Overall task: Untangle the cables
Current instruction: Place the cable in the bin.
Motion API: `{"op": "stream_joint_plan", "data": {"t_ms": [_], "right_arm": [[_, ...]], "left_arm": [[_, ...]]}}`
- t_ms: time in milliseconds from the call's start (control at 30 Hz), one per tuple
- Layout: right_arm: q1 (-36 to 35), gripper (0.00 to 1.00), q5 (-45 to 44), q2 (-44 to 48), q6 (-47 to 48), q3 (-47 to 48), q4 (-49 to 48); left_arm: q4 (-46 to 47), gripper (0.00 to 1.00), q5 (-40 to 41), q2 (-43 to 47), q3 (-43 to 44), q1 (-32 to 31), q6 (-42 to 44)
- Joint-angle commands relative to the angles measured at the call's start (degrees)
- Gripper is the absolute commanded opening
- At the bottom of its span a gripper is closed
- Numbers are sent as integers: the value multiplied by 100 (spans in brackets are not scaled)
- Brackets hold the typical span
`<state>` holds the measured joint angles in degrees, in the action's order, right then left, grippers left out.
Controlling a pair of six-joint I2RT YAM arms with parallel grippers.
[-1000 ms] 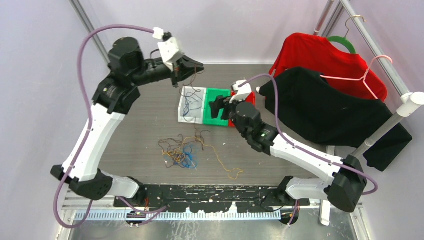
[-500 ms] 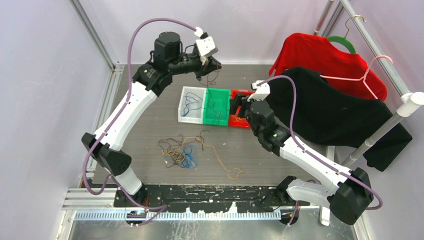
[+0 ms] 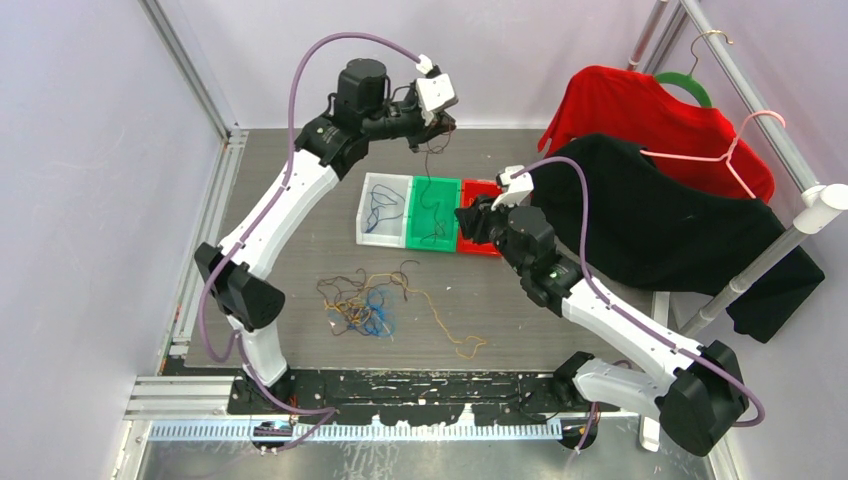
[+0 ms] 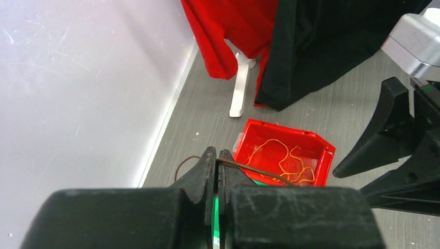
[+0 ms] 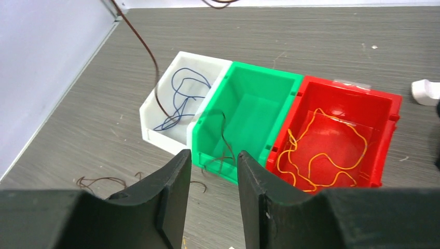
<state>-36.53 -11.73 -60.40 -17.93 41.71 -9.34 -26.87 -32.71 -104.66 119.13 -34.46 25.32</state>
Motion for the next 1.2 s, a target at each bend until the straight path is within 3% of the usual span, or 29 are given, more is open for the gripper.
{"op": "stream_joint_plan", "data": {"t_ms": [0,333,467,567,1167], "right_arm": [[5,42,415,-59,-74,181,-396],[2,35,329,89,-120,59,-226],[5,33,723,62,-159,65,-295],[12,34,1085,-96,-158,170,-366],[28,33,1355,-1078,-501,663,-395]], "left_arm": [[300,0,43,-40,134,-17,319],[543,0,80,-190,-49,-17,431],[455,0,133,-224,140,-17,515],[417,0,110,-213,240,-19,533],[361,0,426,-670,1201,-16,847]]}}
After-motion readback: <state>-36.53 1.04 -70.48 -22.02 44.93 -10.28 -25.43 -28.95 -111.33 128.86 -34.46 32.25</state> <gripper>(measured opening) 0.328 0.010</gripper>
